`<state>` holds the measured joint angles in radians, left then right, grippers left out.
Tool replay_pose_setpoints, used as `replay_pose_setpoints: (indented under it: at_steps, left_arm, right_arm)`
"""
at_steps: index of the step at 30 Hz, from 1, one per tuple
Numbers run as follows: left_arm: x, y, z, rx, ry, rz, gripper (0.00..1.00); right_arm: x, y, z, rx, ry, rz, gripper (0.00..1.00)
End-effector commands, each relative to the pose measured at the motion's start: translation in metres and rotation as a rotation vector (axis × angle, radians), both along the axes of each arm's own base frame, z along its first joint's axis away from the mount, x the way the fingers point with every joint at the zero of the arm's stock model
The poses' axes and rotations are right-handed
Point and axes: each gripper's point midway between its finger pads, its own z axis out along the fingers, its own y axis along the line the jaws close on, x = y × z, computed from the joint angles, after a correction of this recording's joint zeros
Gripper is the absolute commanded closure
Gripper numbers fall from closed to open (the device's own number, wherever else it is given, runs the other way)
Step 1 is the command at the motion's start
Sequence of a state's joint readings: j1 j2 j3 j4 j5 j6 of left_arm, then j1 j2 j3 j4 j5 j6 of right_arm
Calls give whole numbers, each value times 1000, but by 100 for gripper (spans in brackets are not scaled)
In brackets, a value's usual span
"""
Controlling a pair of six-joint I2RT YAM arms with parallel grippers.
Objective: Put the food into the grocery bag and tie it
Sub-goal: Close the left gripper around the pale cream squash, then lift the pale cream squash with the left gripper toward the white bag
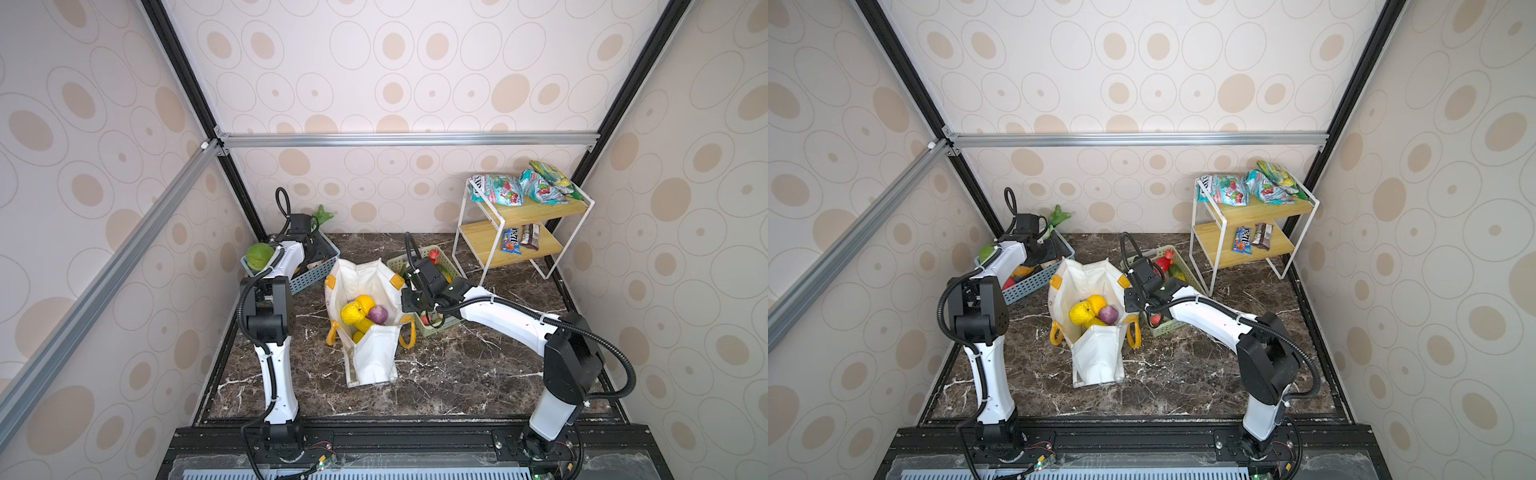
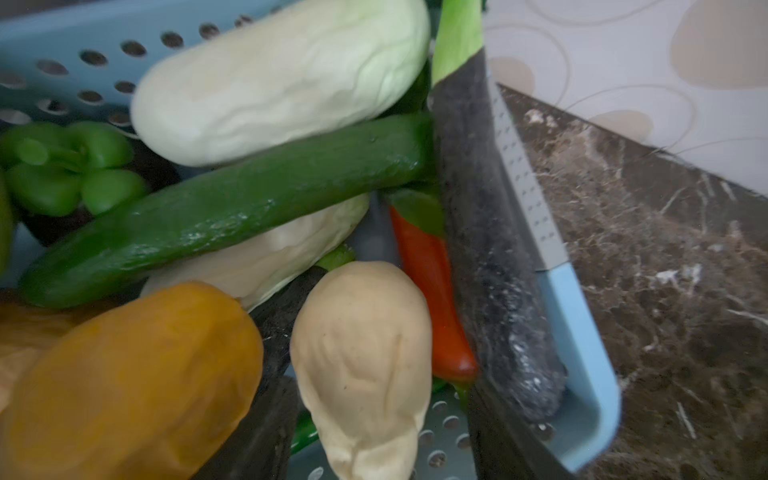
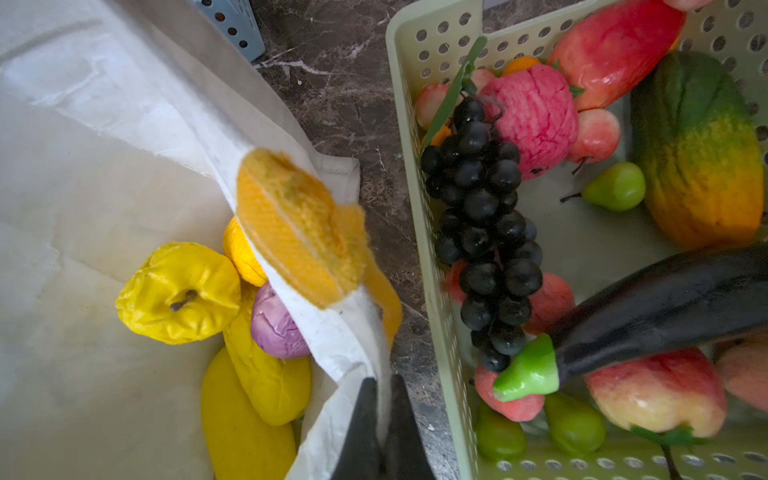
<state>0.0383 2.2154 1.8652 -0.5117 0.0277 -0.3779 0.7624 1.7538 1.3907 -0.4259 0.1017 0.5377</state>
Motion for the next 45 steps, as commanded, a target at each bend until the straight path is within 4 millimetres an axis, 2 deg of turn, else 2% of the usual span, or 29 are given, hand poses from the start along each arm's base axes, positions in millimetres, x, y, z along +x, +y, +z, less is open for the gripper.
replay_pose_setpoints:
  at_steps: [1, 4, 8, 14, 27, 33, 40, 45]
  left_arm:
    - [2, 9, -12, 27, 30, 38, 33]
    - [3, 9, -27, 19, 49, 47, 32]
    - [2, 8, -40, 3, 67, 53, 40]
    - [5, 6, -24, -9, 25, 54, 50]
    - [11, -4, 55, -58, -124, 23, 50]
    - [8, -13, 101, -112, -220, -1, 50]
    - [-1, -34, 160, -210, -347, -67, 50]
    - [-15, -55, 189, -315, -415, -134, 49]
  right_arm:
    - [-5, -6, 0, -3, 17, -10, 97]
    - [-5, -5, 0, 0, 19, -9, 97]
    - [-5, -6, 1, -6, 15, -9, 97]
    - [-5, -7, 1, -11, 13, -11, 97]
    - [-4, -5, 3, -5, 11, -5, 97]
    - [-4, -5, 5, -5, 8, -3, 97]
    - [-3, -4, 5, -2, 7, -3, 97]
    - [-3, -3, 4, 1, 10, 0, 97]
